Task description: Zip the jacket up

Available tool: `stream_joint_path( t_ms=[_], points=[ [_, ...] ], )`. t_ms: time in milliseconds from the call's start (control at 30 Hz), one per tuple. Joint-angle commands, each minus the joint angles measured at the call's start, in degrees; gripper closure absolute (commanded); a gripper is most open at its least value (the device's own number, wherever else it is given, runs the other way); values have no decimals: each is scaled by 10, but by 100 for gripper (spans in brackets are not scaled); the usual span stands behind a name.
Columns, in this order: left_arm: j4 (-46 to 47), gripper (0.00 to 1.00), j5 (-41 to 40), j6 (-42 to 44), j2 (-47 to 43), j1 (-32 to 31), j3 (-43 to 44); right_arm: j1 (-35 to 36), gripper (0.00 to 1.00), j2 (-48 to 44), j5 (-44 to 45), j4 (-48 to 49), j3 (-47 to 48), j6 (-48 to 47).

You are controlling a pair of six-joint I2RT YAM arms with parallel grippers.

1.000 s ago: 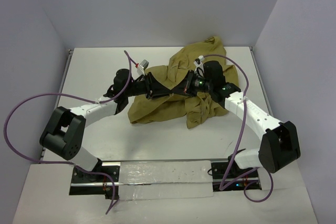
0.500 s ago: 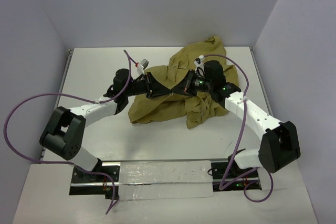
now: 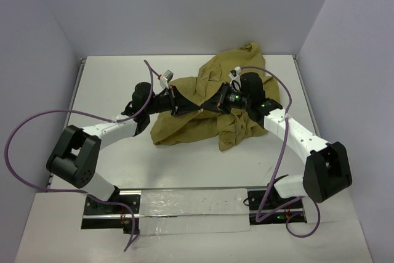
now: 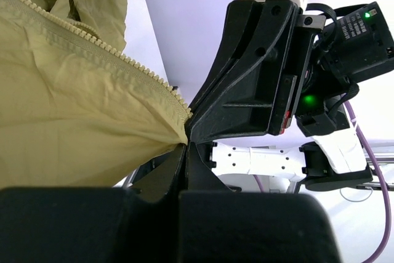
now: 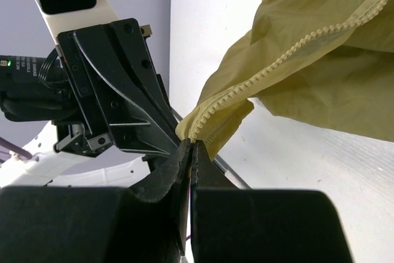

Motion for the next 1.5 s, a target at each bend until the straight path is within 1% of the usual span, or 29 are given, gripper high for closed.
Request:
stream_joint_path(
  t_ms=[0, 33, 100, 167, 200, 233, 433, 633, 700, 767, 867, 967, 1067, 1167, 1267, 1333, 1467],
  points=[
    [46, 100, -5, -16, -14, -4, -16, 1, 81, -1, -37, 64, -1, 25],
    [44, 100, -6, -16, -16, -4, -18, 0, 68, -2, -34, 57, 4, 19],
    [26, 100, -10, -6, -18, -2, -15, -1, 48, -4, -18, 22, 19, -10],
    [14, 100, -10, -1, -21, 2, -16, -3, 38, -9, 11, -32, 41, -45],
    [11, 100, -9, 2, -24, 5, -17, -5, 35, -15, 26, -68, 51, -60],
    [7, 100, -9, 4, -25, 6, -17, -7, 33, -19, 38, -82, 58, -72],
    [-14, 100, -9, 21, -33, 11, -14, -22, 32, -56, 131, -190, 73, -146],
    [18, 100, -17, -2, -39, 13, -24, -24, 38, -97, 259, -278, 12, -200],
    [28, 100, -41, -11, -47, 14, -31, -24, 40, -104, 312, -301, -14, -211],
    [30, 100, -61, -16, -55, 14, -38, -24, 41, -102, 342, -315, -30, -217],
    [2, 100, -68, 1, -51, 13, -24, -24, 41, -79, 387, -336, -34, -220],
    [-14, 100, -61, 8, -46, 13, -15, -26, 46, -62, 433, -338, -31, -228],
    [-19, 100, -58, 9, -42, 14, -12, -31, 48, -33, 437, -333, -16, -240],
    [-25, 100, -57, 11, -41, 14, -10, -32, 52, 11, 444, -326, 0, -251],
    [-28, 100, -60, 14, -45, 14, -10, -32, 54, 31, 441, -314, 8, -256],
    [-32, 100, -60, 15, -45, 14, -9, -32, 55, 37, 433, -308, 8, -256],
    [-40, 100, -62, 20, -48, 14, -7, -39, 53, 15, 400, -274, -14, -248]
  ],
)
